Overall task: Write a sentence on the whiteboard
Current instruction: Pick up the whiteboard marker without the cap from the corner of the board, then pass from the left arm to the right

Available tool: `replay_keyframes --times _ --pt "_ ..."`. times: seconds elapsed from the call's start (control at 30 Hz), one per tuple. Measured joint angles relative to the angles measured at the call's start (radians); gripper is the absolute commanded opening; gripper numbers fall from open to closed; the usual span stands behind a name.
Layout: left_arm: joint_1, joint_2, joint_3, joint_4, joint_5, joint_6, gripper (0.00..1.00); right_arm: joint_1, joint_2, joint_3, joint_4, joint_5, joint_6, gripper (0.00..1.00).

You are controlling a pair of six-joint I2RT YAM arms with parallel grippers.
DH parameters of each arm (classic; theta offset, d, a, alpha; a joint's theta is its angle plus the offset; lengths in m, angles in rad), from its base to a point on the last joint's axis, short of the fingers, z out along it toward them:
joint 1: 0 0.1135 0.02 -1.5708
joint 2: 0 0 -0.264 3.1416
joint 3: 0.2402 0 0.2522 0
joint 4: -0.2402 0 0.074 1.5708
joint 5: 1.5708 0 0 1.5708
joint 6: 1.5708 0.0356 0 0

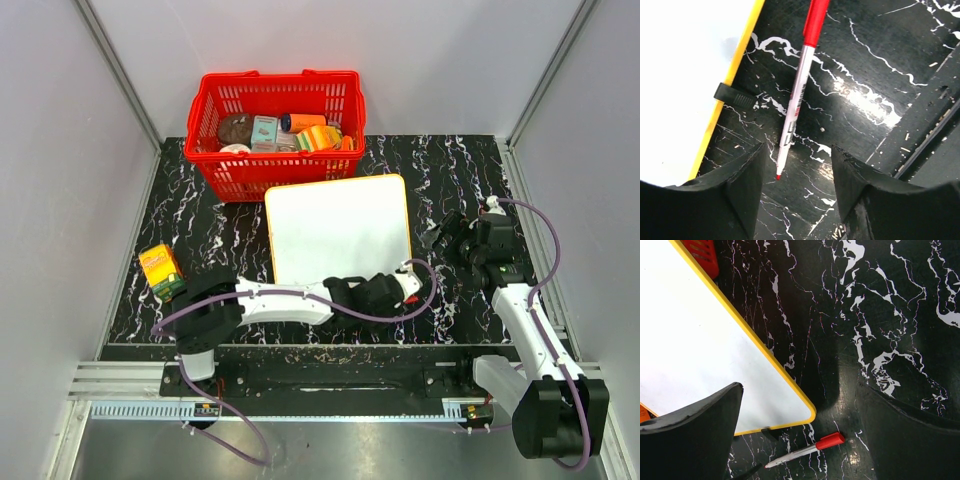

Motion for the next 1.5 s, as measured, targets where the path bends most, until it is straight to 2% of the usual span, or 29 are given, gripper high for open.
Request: replay_keyframes --times 0.13,0.47,0.67,0.77,0.8,0.9,1.23,1.37,1.5 --pt "0.032 0.001 -0.013 0.004 0.032 0.003 0.46 0.000 0.002 0.000 0.000 0.000 0.000 1.00" --pt "0.043 0.036 -0.021 -0.005 0.070 0.007 0.45 0.000 0.009 0.000 0.000 0.000 0.002 1.00" --pt "0.044 0.067 -0.021 -0.012 0.090 0.005 0.38 0.000 0.009 -0.001 0.000 -0.002 0.002 1.00" --pt "0.045 0.069 -0.021 -0.011 0.109 0.004 0.28 0.000 0.009 -0.001 0.000 -0.006 0.002 1.00" --pt "0.045 0.069 -0.021 -0.011 0.116 0.005 0.18 0.000 0.009 -0.001 0.000 -0.006 0.002 1.00" --pt "0.050 0.069 -0.021 -0.013 0.134 0.006 0.00 0.000 0.009 -0.001 0.000 -0.007 0.002 1.00" --pt "0.055 0.044 -0.051 0.009 0.155 0.006 0.00 0.000 0.006 -0.001 -0.007 -0.017 0.000 1.00" --pt "0.055 -0.091 -0.154 0.002 0.178 0.003 0.00 0.000 -0.021 -0.001 -0.019 -0.054 -0.004 1.00" --pt "0.055 -0.254 -0.177 -0.011 0.209 0.003 0.00 0.000 -0.039 -0.001 -0.020 -0.132 -0.008 1.00"
